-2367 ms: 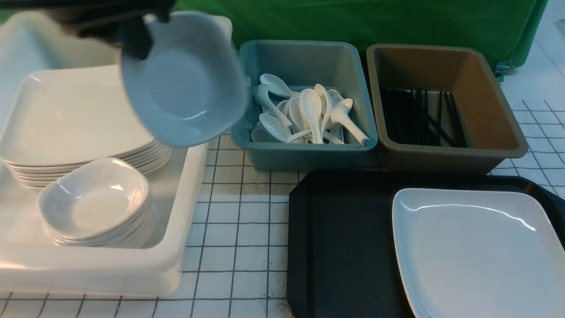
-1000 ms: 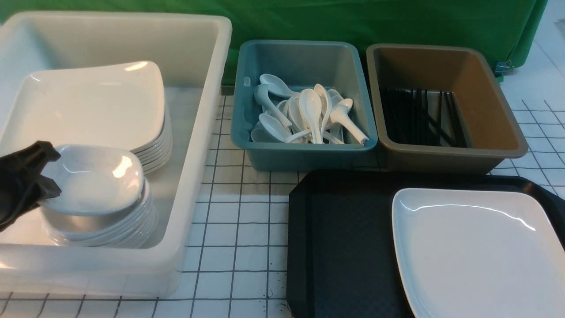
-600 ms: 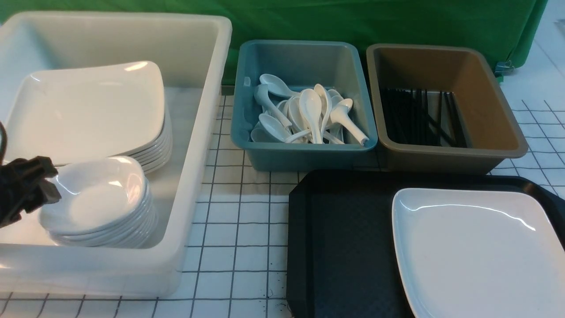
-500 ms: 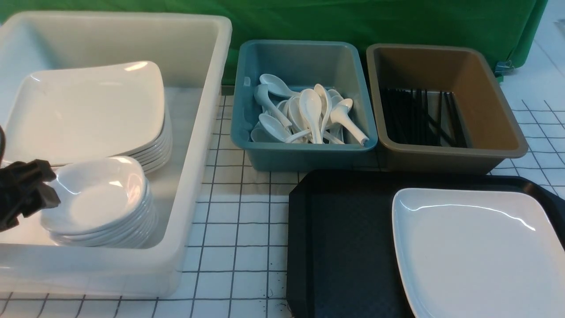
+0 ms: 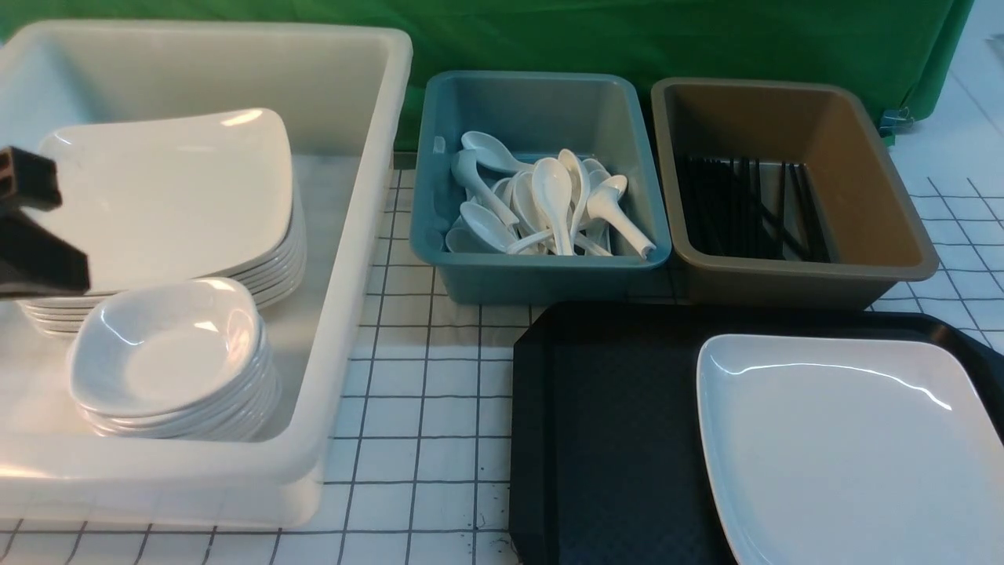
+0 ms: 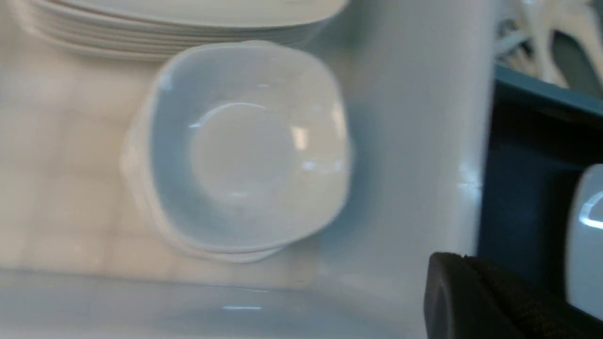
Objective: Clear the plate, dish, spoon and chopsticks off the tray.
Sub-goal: Use the left arm to grab a plate from the dinner plate
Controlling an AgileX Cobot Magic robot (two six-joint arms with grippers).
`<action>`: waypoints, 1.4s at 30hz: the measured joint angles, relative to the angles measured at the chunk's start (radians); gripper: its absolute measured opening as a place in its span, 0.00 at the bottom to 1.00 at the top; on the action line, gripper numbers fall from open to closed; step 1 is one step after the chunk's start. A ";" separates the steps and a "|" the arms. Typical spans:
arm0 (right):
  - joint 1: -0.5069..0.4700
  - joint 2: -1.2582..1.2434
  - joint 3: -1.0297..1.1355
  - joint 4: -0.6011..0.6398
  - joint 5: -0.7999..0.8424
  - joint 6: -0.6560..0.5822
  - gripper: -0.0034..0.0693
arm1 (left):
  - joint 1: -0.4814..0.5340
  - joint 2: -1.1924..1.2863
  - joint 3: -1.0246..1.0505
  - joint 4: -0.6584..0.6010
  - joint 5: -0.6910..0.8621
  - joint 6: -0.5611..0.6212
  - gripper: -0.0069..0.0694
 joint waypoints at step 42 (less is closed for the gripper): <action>0.000 0.031 -0.112 -0.405 0.344 0.080 0.10 | -1.186 0.917 -0.077 -0.368 -0.712 -0.090 0.65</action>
